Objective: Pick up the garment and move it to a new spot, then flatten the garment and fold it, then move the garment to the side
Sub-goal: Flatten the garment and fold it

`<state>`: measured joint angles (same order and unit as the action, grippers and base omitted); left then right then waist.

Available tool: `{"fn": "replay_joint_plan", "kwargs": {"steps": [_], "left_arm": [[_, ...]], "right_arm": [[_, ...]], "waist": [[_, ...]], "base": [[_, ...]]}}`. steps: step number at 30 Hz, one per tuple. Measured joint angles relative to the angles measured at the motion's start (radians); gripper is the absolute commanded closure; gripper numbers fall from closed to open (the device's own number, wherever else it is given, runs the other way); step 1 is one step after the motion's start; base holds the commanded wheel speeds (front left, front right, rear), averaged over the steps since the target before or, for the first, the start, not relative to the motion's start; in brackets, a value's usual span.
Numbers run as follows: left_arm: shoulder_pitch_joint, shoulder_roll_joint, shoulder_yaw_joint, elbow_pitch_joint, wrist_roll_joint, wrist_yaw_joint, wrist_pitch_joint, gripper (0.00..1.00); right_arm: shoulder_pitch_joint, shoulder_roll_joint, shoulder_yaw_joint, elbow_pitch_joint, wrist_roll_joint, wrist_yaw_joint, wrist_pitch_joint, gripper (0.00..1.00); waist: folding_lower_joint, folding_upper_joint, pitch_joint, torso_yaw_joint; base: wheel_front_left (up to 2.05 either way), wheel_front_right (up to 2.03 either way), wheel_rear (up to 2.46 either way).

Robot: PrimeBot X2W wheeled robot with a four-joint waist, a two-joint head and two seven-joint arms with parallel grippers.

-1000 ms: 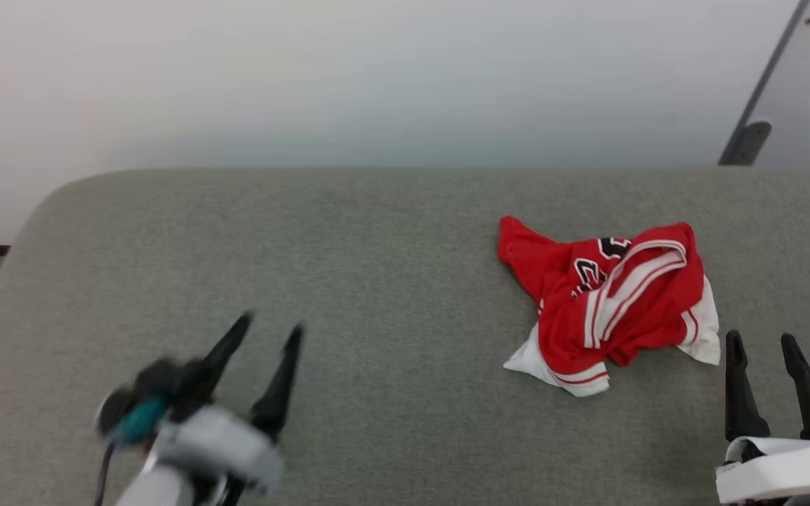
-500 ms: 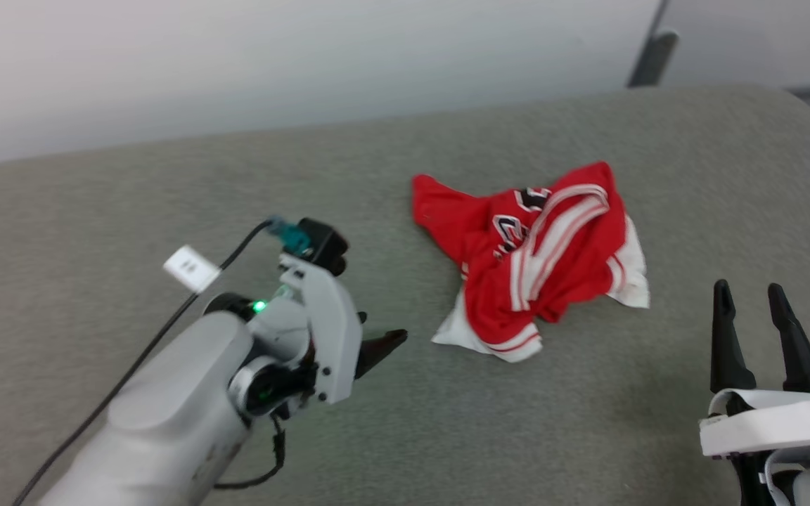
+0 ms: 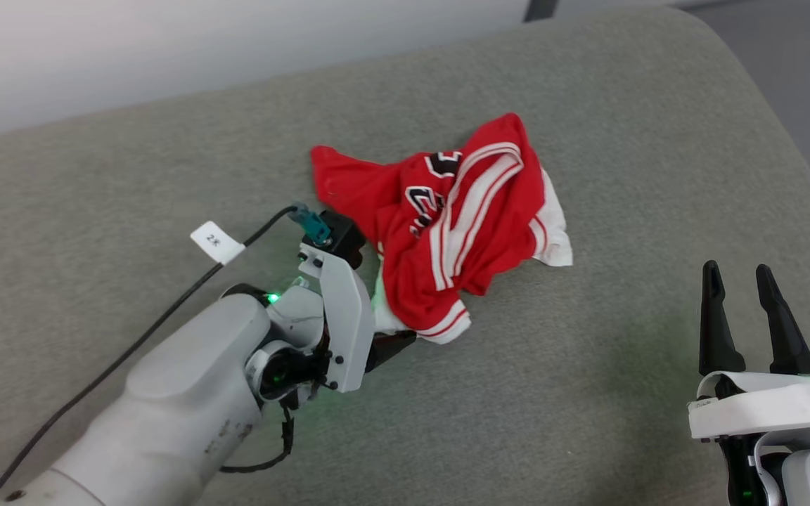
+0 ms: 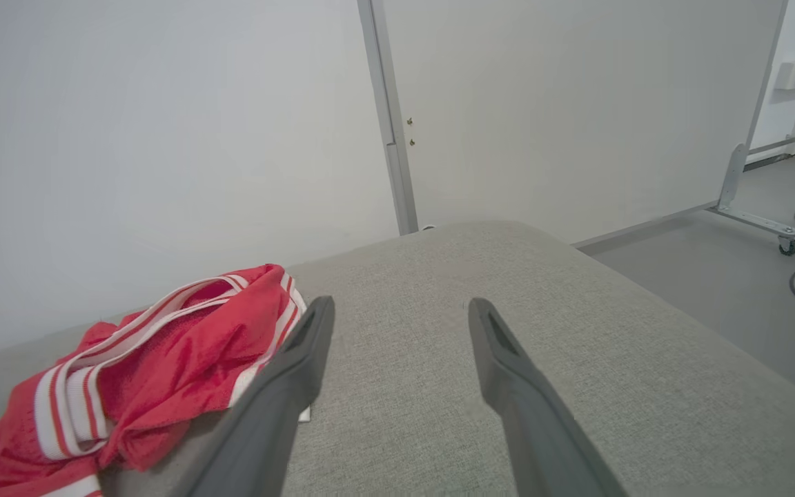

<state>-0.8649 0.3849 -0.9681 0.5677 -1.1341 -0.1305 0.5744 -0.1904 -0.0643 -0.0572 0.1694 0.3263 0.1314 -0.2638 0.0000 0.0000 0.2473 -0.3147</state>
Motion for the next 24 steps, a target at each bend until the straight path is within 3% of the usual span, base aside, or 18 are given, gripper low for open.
{"fn": "replay_joint_plan", "kwargs": {"steps": [2,3,4,5,12,24], "left_arm": [[-0.013,0.0,-0.025,0.008,-0.001,0.0,-0.024,0.0],[-0.019,0.0,-0.034,0.014,-0.003,0.0,-0.033,0.23],[-0.023,-0.001,-0.045,0.018,-0.011,0.0,-0.041,0.56],[-0.026,-0.001,-0.055,0.021,-0.019,0.0,-0.048,0.97],[-0.048,0.045,-0.108,0.032,-0.064,0.0,-0.105,1.0],[-0.108,0.287,-0.14,0.075,-0.086,0.0,-0.139,1.0]], "right_arm": [[0.0,0.001,0.0,0.0,0.0,0.0,0.0,0.0],[0.0,0.001,-0.001,0.0,0.0,0.0,0.0,0.0],[0.0,0.001,0.0,0.001,-0.001,0.0,0.0,0.0],[0.0,0.002,0.001,0.0,-0.001,0.0,0.0,0.0],[0.015,-0.005,-0.002,-0.003,-0.01,0.0,0.0,0.0],[0.035,-0.011,0.005,-0.003,-0.019,0.0,0.0,0.0]], "waist": [[0.0,0.0,0.01,-0.013],[0.0,0.0,0.014,-0.018],[0.0,0.0,0.018,-0.021],[0.0,0.0,0.019,-0.022],[0.0,0.0,0.008,0.012],[0.0,0.0,-0.049,0.144]], "base": [[0.0,0.0,0.0],[0.0,0.0,0.0],[0.0,0.0,0.0],[0.0,0.0,0.0],[0.0,0.0,0.0],[0.0,0.0,0.0]]}}
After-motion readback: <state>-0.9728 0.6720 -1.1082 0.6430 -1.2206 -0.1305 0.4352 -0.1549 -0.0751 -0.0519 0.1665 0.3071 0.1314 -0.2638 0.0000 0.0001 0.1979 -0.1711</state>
